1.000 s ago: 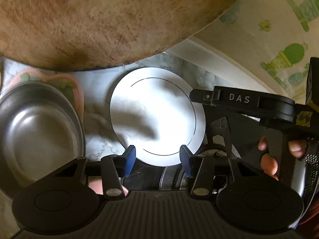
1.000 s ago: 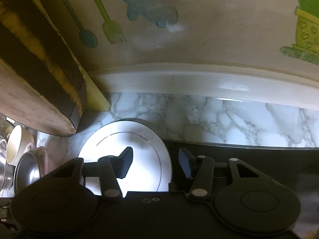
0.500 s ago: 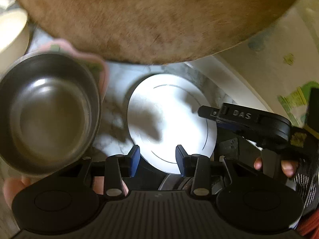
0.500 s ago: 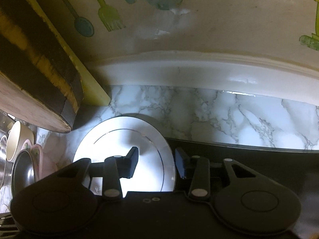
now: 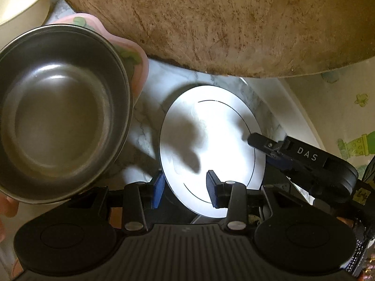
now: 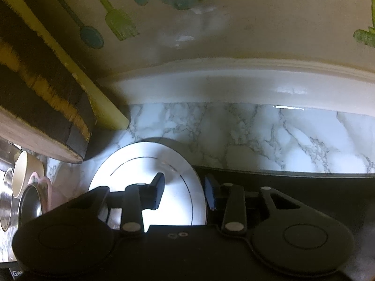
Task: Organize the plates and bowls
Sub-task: 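Close both grippers on the small white plate rim and lift it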
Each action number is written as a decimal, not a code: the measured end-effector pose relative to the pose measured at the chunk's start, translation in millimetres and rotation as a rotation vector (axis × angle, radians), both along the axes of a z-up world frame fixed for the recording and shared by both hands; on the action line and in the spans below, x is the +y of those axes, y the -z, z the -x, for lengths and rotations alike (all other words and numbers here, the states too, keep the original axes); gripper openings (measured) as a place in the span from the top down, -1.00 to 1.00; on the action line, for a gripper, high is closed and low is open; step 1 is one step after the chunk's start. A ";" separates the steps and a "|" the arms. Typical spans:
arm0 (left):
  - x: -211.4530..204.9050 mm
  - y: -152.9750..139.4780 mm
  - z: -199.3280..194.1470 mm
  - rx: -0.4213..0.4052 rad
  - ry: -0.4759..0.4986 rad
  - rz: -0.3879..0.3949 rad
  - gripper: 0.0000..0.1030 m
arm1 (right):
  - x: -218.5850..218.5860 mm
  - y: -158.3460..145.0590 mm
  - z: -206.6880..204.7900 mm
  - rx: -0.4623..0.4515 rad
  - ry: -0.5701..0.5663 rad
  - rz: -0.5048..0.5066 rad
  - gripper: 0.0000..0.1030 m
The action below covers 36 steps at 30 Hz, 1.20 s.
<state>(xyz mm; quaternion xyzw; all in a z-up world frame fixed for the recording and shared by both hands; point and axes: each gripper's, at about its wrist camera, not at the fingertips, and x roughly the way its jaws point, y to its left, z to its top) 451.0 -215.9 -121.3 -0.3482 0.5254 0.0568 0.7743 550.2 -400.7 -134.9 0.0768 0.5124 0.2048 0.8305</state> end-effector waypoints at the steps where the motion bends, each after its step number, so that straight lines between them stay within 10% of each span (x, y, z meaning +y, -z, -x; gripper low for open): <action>1: 1.3 -0.3 1.2 0.000 -0.005 0.003 0.27 | -0.7 0.0 -0.2 0.000 0.006 0.001 0.41; 9: 3.2 0.9 1.3 0.003 -0.017 -0.021 0.66 | -8.9 1.4 0.7 -0.011 0.037 -0.003 0.68; 36: 25.1 -46.5 20.2 -0.195 0.071 -0.048 0.72 | -37.3 -20.7 44.3 -0.130 0.224 -0.078 0.91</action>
